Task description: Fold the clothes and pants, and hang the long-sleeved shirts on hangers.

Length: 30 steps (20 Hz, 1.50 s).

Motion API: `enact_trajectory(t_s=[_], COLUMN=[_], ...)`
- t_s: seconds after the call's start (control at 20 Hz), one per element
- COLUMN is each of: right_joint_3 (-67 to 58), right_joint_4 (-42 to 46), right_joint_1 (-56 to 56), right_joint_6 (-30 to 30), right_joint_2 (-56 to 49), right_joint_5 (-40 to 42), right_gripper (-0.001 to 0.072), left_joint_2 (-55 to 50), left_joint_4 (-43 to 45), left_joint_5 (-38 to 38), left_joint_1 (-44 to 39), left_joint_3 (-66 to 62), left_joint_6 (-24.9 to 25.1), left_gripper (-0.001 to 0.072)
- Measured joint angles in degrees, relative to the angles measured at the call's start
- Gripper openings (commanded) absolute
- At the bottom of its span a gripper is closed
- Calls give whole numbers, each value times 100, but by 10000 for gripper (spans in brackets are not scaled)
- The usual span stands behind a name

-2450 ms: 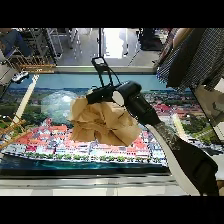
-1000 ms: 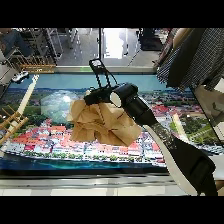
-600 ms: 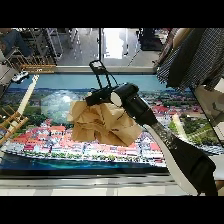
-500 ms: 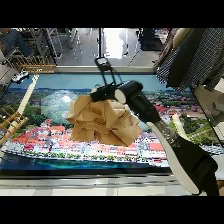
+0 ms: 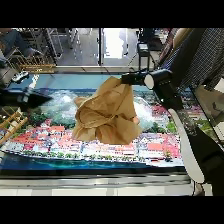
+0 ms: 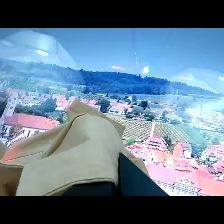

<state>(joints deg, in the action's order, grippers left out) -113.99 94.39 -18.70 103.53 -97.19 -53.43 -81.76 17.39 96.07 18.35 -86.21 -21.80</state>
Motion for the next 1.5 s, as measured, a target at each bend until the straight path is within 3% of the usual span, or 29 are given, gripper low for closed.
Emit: enact_trajectory(t_s=[0.15,0.35,0.55,0.7,0.95,1.15,1.35,1.45,1.5], right_joint_3=[0,0,0,0,0,-2,-4,-4,-2], right_joint_4=[13,-42,-98,-140,-337,-916,-1591,-1718,-1731], right_joint_1=[184,181,-50,-352,-977,-1338,-1447,-1464,-1473], right_joint_6=[61,85,83,39,-192,-586,-973,-1276,-1513], right_joint_2=[2,28,146,393,1167,1812,2133,2197,2223], right_joint_5=[7,-79,-221,-520,-1377,-1980,-2586,-2874,-2990], right_gripper=[21,22,21,21,21,22,28,375,512], left_joint_2=[-138,-334,-636,-820,-911,-841,-697,-673,-662], left_joint_4=[715,1027,1047,1029,737,282,-778,-1368,-1600], left_joint_5=[175,37,-684,-1646,-2625,-2452,-2229,-2109,-2085], left_joint_1=[-415,-632,-935,-1255,-1718,-1932,-1961,-1882,-1829], left_joint_3=[2,2,2,2,2,2,2,4,4], left_joint_6=[-9,-35,-208,-365,-719,-664,-118,197,337], left_gripper=[8,9,8,8,8,8,8,9,9])
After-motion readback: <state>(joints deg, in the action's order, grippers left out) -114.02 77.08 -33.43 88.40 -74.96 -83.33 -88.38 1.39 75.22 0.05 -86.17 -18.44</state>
